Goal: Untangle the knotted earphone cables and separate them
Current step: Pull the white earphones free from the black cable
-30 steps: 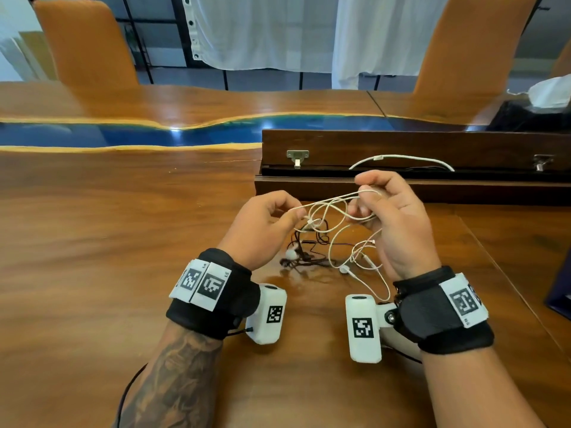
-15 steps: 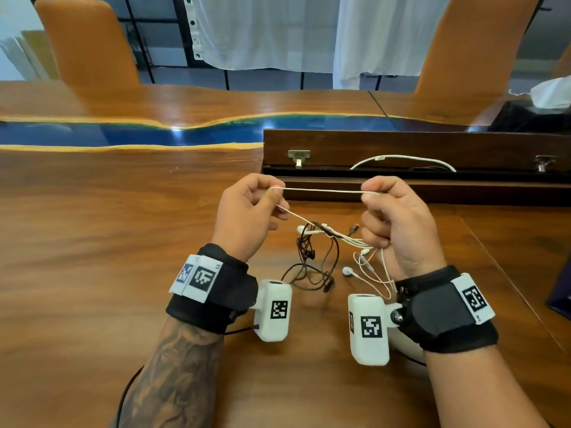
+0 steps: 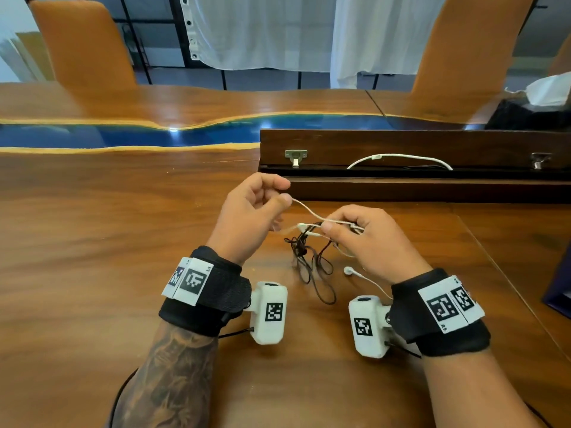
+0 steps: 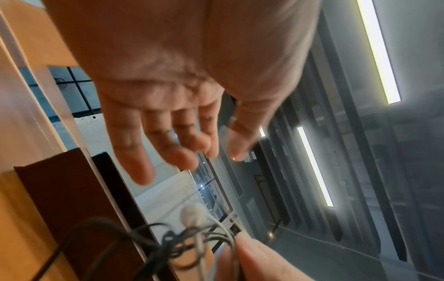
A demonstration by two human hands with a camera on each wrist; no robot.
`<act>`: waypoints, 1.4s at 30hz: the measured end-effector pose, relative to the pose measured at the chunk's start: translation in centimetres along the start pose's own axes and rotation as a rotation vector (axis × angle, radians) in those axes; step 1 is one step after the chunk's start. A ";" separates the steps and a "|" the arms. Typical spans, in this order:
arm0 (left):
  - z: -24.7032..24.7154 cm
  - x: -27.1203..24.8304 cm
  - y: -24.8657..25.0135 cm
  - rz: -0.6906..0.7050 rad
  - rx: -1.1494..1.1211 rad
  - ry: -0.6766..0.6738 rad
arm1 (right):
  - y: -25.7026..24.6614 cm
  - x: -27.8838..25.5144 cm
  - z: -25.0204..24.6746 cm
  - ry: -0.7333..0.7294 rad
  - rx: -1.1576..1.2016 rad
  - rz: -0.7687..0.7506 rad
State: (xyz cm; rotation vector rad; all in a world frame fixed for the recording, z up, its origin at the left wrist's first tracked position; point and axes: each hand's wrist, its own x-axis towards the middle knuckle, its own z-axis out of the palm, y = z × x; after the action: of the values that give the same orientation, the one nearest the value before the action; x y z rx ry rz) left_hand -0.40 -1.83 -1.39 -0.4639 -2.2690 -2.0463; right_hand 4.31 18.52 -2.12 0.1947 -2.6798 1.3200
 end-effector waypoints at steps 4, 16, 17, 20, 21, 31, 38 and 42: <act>0.0 -0.1 -0.2 0.002 0.097 -0.191 | -0.1 0.1 0.0 0.029 0.209 0.068; 0.5 -0.5 -0.2 0.033 0.169 -0.324 | -0.5 0.1 0.2 0.091 0.289 0.087; 0.6 -0.5 -0.1 0.018 0.127 -0.349 | -0.5 0.1 0.3 0.096 0.289 0.083; 1.1 -0.6 0.2 -0.038 -0.006 -0.325 | -0.8 0.1 0.3 0.092 0.345 0.077; 1.2 -0.5 0.2 -0.042 -0.034 -0.292 | -0.8 0.1 0.3 0.091 0.373 0.070; -0.4 0.1 0.0 0.001 -0.155 0.010 | -0.1 -0.1 0.0 0.033 0.125 -0.029; -1.4 0.2 -0.1 0.048 0.148 0.076 | 0.4 0.3 -0.3 0.250 0.145 0.006; -2.2 0.3 -0.2 0.066 0.193 0.169 | 0.6 0.5 -0.4 0.367 0.184 0.039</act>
State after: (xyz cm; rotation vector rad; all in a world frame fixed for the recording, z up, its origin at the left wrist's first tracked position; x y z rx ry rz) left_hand -1.13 -3.92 -1.23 -0.3343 -2.2869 -1.7415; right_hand 3.72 19.20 -2.20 -0.0754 -2.2709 1.4519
